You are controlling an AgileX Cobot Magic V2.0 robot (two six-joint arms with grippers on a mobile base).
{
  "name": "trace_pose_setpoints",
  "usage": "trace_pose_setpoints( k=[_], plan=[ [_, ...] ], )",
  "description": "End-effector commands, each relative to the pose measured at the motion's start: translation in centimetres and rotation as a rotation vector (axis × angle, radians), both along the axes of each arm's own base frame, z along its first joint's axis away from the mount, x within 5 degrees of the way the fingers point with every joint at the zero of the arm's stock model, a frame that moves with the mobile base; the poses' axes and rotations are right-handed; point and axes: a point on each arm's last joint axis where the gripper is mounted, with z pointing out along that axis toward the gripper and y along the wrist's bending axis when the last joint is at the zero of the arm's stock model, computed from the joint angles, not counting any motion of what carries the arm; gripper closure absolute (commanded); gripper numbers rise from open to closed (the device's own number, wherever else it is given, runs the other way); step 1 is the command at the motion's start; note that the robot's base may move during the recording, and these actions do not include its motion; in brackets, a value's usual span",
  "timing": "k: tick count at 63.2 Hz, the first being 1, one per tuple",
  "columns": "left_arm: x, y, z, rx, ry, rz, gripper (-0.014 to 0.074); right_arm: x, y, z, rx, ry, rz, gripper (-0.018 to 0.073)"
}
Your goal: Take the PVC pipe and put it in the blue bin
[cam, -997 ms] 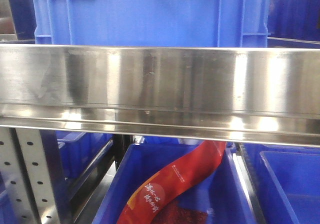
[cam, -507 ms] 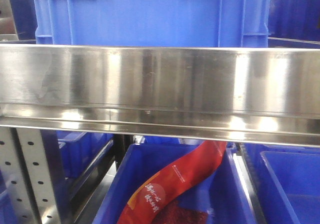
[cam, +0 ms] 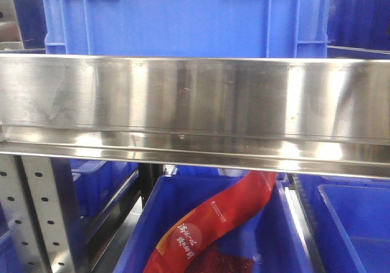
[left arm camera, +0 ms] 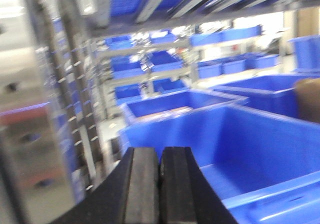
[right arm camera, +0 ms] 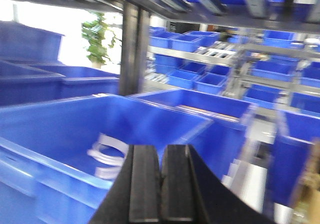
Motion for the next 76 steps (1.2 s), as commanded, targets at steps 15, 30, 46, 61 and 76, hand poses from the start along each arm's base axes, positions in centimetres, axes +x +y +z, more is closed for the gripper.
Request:
trace_pose_setpoints(
  k=[15, 30, 46, 61, 76],
  plan=[
    [-1.0, 1.5, -1.4, -0.021, 0.042, 0.073, 0.0707, -1.2, -0.4, -0.3, 0.009, 0.005, -0.043, 0.0721],
    [-2.4, 2.7, -4.1, -0.04, 0.073, 0.129, 0.0707, -2.0, -0.4, -1.5, 0.012, 0.004, -0.047, 0.0721],
    [-4.2, 4.0, -5.8, -0.084, 0.066, 0.207, 0.0707, -2.9, -0.4, -2.9, 0.016, -0.008, -0.059, 0.0721],
    [-5.6, 4.8, -8.4, -0.098, 0.126, 0.268, 0.0707, -3.6, -0.5, -4.7, 0.019, -0.005, -0.067, 0.0721],
    [-7.4, 5.1, -10.5, -0.107, 0.097, 0.286, 0.0707, -4.3, -0.7, -7.0, 0.029, -0.021, -0.094, 0.0721]
  ],
)
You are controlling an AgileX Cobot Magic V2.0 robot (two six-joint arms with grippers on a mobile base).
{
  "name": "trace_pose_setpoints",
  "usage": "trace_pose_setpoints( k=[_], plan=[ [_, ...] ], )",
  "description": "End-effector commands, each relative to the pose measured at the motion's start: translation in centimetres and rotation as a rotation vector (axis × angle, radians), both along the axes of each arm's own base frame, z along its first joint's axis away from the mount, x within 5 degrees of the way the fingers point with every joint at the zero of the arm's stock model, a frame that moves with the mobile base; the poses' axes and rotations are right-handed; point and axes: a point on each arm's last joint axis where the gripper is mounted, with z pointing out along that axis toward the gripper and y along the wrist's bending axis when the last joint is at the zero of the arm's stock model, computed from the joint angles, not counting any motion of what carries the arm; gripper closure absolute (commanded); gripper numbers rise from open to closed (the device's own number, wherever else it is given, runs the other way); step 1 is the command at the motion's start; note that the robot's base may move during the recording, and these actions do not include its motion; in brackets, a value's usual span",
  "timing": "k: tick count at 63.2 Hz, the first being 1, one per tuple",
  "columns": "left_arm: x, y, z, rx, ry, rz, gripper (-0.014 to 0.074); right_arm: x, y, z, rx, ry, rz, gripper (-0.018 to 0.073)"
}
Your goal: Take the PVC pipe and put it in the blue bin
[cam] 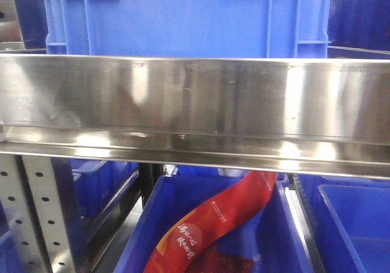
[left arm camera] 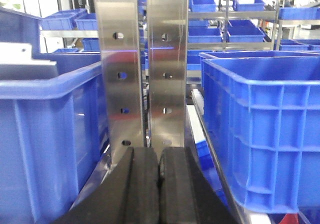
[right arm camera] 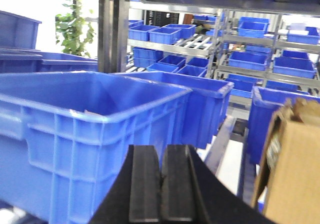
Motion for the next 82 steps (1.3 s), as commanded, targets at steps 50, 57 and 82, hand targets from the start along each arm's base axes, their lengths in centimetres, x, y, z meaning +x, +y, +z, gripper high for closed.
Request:
trace_pose_setpoints(
  k=[50, 57, 82],
  plan=[
    [-2.1, 0.1, -5.7, -0.01, 0.025, 0.004, 0.0707, -2.3, -0.1, -6.3, 0.002, -0.033, -0.022, 0.0721],
    [-2.2, 0.1, -6.2, -0.01, 0.024, 0.004, 0.0707, -2.1, -0.1, -7.1, 0.003, -0.011, -0.021, 0.0721],
    [-2.5, 0.1, -6.8, -0.014, 0.022, 0.003, 0.0707, -1.9, 0.1, -8.1, -0.005, 0.038, 0.0, 0.0721]
  ],
)
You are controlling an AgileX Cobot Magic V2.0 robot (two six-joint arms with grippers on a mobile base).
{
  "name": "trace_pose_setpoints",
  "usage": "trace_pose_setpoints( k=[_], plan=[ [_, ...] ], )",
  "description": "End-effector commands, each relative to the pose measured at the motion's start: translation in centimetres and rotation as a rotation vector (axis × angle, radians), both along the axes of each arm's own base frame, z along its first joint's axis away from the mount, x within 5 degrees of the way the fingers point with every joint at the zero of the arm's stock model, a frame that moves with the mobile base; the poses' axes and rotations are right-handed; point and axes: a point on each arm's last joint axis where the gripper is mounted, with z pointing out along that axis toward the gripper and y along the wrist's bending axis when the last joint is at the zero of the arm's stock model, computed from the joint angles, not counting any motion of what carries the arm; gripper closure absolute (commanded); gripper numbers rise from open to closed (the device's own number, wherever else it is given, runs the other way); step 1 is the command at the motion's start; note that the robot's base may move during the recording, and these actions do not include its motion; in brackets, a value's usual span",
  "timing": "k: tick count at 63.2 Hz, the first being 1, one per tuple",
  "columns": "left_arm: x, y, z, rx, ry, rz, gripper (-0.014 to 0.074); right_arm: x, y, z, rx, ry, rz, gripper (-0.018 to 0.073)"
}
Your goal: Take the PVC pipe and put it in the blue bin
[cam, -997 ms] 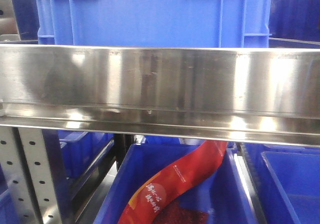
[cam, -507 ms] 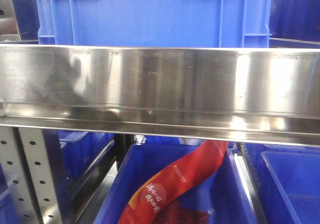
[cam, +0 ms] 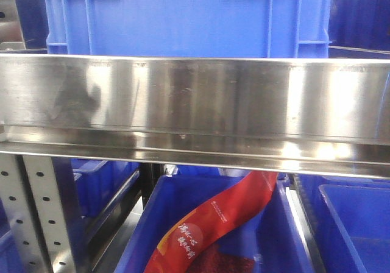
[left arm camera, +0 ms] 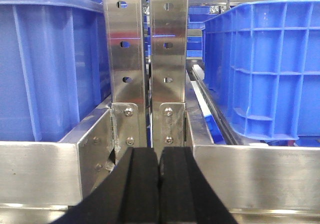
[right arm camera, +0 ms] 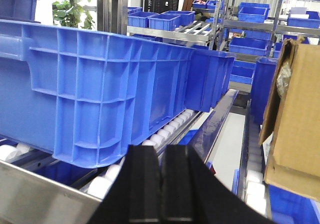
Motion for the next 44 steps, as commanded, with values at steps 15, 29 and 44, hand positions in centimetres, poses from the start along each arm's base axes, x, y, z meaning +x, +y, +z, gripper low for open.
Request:
trace_pose_setpoints(
  k=[15, 29, 44],
  plan=[
    [-0.09, -0.05, 0.12, -0.055, -0.011, -0.004, 0.0707, -0.03, 0.01, -0.18, -0.006, 0.004, -0.002, 0.0721],
    [-0.09, -0.05, 0.08, -0.053, -0.007, -0.004, 0.0707, -0.03, 0.01, -0.18, -0.006, 0.004, -0.002, 0.0721],
    [-0.09, -0.05, 0.08, -0.053, -0.007, -0.004, 0.0707, -0.03, 0.01, -0.18, -0.006, 0.004, -0.002, 0.0721]
  ],
)
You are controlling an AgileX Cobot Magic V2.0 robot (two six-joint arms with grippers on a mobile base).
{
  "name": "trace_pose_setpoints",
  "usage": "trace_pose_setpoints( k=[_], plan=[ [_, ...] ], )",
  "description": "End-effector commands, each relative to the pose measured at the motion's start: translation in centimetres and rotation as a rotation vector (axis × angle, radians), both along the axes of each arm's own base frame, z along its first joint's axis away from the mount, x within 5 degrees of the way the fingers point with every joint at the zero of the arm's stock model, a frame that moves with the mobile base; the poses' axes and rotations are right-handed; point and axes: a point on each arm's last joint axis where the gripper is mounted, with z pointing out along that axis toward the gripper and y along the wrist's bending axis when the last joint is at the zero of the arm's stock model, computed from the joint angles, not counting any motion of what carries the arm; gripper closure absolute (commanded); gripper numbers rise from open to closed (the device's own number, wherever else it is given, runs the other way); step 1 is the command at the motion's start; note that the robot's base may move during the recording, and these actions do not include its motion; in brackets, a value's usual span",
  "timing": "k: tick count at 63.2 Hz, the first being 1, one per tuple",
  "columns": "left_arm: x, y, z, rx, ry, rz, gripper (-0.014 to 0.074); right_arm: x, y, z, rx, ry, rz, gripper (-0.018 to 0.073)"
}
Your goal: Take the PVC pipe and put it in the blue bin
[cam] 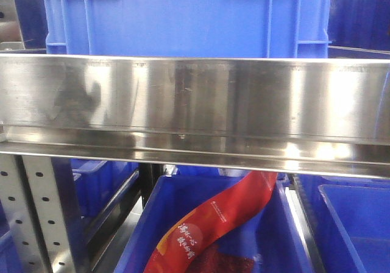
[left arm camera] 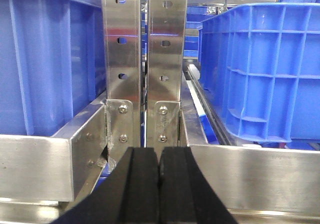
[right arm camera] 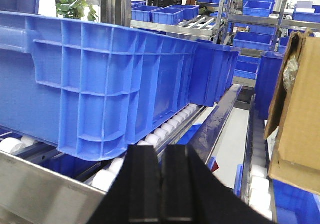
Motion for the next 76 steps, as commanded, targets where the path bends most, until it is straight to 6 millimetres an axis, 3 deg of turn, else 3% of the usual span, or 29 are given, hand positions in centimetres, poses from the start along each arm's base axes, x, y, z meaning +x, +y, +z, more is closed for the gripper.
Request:
trace_pose_setpoints(
  k=[1, 52, 60, 76],
  plan=[
    [-0.1, 0.0, 0.1, -0.011, -0.017, 0.005, 0.0707, 0.0, -0.1, 0.0, -0.003, -0.011, -0.013, 0.0721],
    [0.0, 0.1, 0.1, 0.032, -0.066, 0.015, 0.0707, 0.0, -0.1, 0.0, -0.003, -0.011, -0.013, 0.0721],
    [0.3, 0.1, -0.4, 0.027, -0.14, 0.017, 0.0707, 0.0, -0.1, 0.0, -0.003, -0.011, -0.013, 0.0721],
    [0.4, 0.1, -1.0, 0.028, -0.129, 0.017, 0.0707, 0.0, -0.1, 0.0, -0.003, -0.011, -0.013, 0.0721]
  ],
)
